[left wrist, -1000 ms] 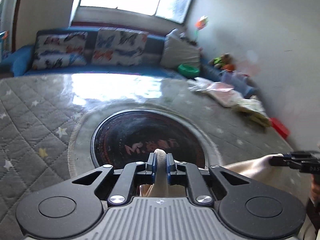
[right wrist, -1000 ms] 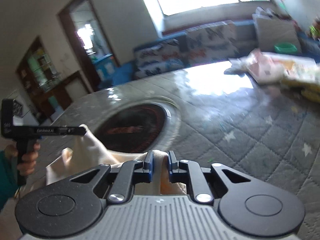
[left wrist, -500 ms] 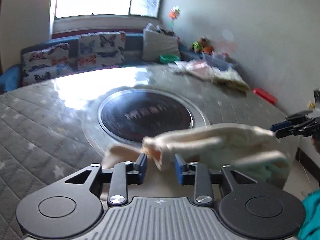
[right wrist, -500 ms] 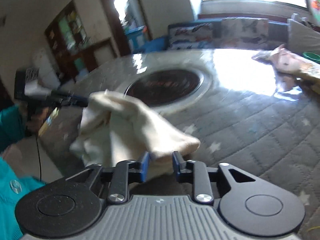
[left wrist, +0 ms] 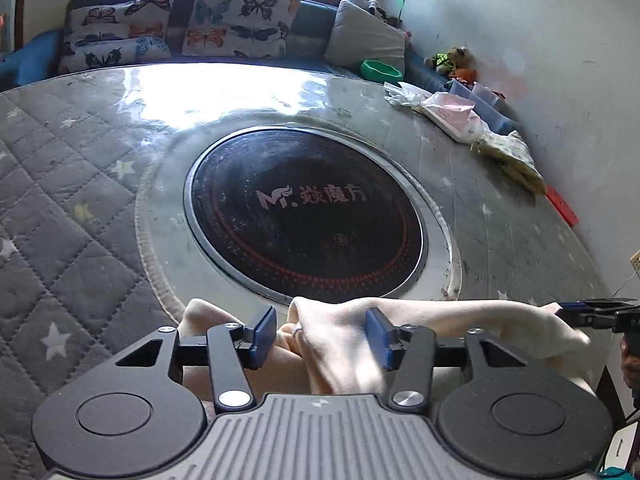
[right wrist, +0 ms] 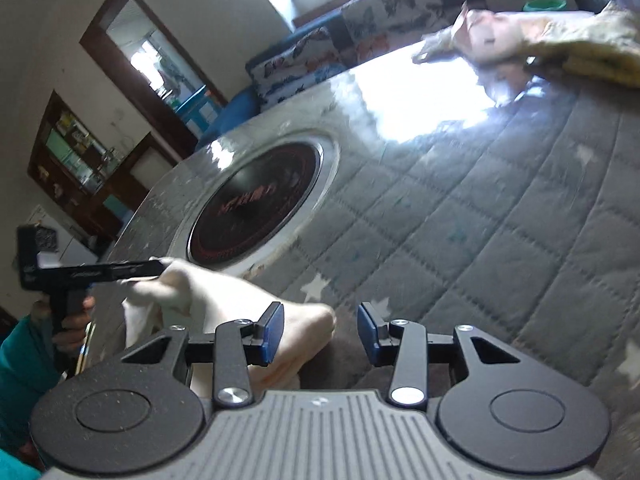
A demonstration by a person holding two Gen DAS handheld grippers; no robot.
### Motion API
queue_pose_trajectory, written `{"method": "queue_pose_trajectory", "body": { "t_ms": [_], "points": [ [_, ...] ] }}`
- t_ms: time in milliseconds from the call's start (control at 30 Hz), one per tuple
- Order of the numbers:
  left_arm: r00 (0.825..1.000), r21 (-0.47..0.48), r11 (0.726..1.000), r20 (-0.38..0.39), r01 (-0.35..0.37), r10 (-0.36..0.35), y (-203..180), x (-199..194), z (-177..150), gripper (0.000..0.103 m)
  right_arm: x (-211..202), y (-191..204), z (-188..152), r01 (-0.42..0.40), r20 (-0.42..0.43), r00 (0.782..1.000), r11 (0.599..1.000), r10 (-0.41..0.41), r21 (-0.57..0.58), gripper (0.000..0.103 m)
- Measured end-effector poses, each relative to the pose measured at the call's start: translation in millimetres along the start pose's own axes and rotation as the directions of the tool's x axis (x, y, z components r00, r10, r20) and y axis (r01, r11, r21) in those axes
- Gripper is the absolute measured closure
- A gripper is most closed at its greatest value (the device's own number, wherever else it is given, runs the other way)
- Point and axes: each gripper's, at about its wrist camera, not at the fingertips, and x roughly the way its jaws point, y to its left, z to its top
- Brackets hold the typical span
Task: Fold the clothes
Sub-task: 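Lay the sweatshirt flat on the table with both grippers and release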
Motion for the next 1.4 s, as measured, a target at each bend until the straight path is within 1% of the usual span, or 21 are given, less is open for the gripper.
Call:
{"method": "queue_pose_trajectory", "body": {
  "t_ms": [33,67,100,133,167,200,300,333,400,533,600,700,833,867,933,967,1033,1133,1267,1367,1400],
  "points": [
    [1.0,0.008,1.0,0.006,0.005,-0.005,-1.0,-0.2,-0.1,0.06,3.8,-2.6,0.2,-0.005,-0.012,1.0,1.0,0.005,0.017,0.063],
    [1.0,0.016,1.0,0.012,0.01,-0.01,-2.1,-0.5,-0.3,0.071,4.1,-0.3,1.5,0.001,-0.007,1.0,1.0,-0.001,0.002,0.065],
    [1.0,0.021,1.0,0.018,0.015,-0.016,-3.3,-1.4,-0.5,0.078,3.5,3.0,3.1,0.011,0.002,1.0,1.0,-0.011,-0.021,0.068],
    [0.999,0.033,0.999,0.03,0.015,-0.016,-4.9,-3.0,-1.0,0.082,3.0,6.4,4.7,0.02,0.012,1.0,0.999,-0.02,-0.044,0.076],
    [0.999,0.044,0.999,0.048,0.012,-0.014,-7.1,-5.2,-0.6,0.086,2.5,9.7,6.3,0.03,0.021,0.999,0.997,-0.028,-0.066,0.08],
    [0.998,0.052,0.999,0.066,0.016,-0.019,-8.7,-8.1,-0.4,0.088,2.0,13.1,7.8,0.039,0.031,0.999,0.995,-0.037,-0.088,0.089],
    [0.988,0.093,0.996,0.155,0.003,-0.017,-16.5,-20.2,1.5,0.088,0.4,23.2,12.5,0.07,0.062,0.996,0.986,-0.061,-0.155,0.092],
    [0.984,0.119,0.993,0.177,0.013,-0.034,-19.1,-25.1,0.3,0.088,-0.2,26.5,14.1,0.08,0.072,0.995,0.981,-0.068,-0.176,0.092],
    [0.98,0.189,0.981,0.185,0.036,-0.071,-25.8,-32.4,-3.7,0.088,-1.2,33.2,17.2,0.102,0.094,0.992,0.97,-0.083,-0.219,0.093],
    [0.989,0.299,0.954,0.139,0.011,-0.055,-37.7,-29.1,-14.0,0.088,-3.3,46.7,23.5,0.146,0.139,0.984,0.942,-0.108,-0.302,0.094],
    [0.991,0.297,0.955,0.129,-0.005,-0.034,-36.4,-23.9,-11.9,0.088,2.7,48.1,31.1,0.159,0.127,0.984,0.934,-0.123,-0.32,0.094],
    [0.989,0.256,0.966,0.15,-0.032,-0.007,-29.4,-17.4,2.5,0.088,12.8,49.6,43.2,0.175,0.106,0.983,0.922,-0.147,-0.346,0.094],
    [0.977,0.233,0.967,0.206,-0.103,0.054,-21.5,-6.7,31.6,0.088,26.0,55.4,71.0,0.211,0.137,0.976,0.893,-0.17,-0.397,0.094],
    [0.973,0.23,0.965,0.217,-0.126,0.075,-19.9,-2.2,39.3,0.088,30.7,57.3,80.3,0.225,0.151,0.973,0.882,-0.177,-0.415,0.095],
    [0.966,0.229,0.959,0.231,-0.166,0.112,-15.4,8.1,54.0,0.088,38.8,59.4,93.7,0.239,0.171,0.968,0.871,-0.181,-0.43,0.095],
    [0.962,0.225,0.956,0.237,-0.188,0.133,-13.0,14.2,60.5,0.088,47.5,60.4,105.1,0.247,0.181,0.966,0.859,-0.184,-0.447,0.095],
    [0.956,0.208,0.953,0.24,-0.22,0.169,-6.9,27.6,73.5,0.088,59.5,61.2,116.6,0.262,0.192,0.962,0.849,-0.193,-0.459,0.095],
    [0.947,0.19,0.946,0.239,-0.264,0.217,2.2,47.9,88.7,0.088,90.6,63.5,135.7,0.293,0.201,0.954,0.821,-0.221,-0.49,0.096],
    [0.935,0.158,0.937,0.227,-0.312,0.273,15.3,69.8,96.9,0.088,128.9,63.8,150.1,0.328,0.205,0.944,0.785,-0.257,-0.525,0.096],
    [0.928,0.123,0.934,0.212,-0.335,0.305,25.8,82.6,99.7,0.087,154.6,60.1,156.0,0.355,0.204,0.935,0.773,-0.29,-0.526,0.096],
    [0.924,0.113,0.931,0.21,-0.347,0.319,29.1,85.4,99.5,0.085,162.6,58.7,157.7,0.359,0.198,0.933,0.773,-0.299,-0.523,0.096]
  ]
}}
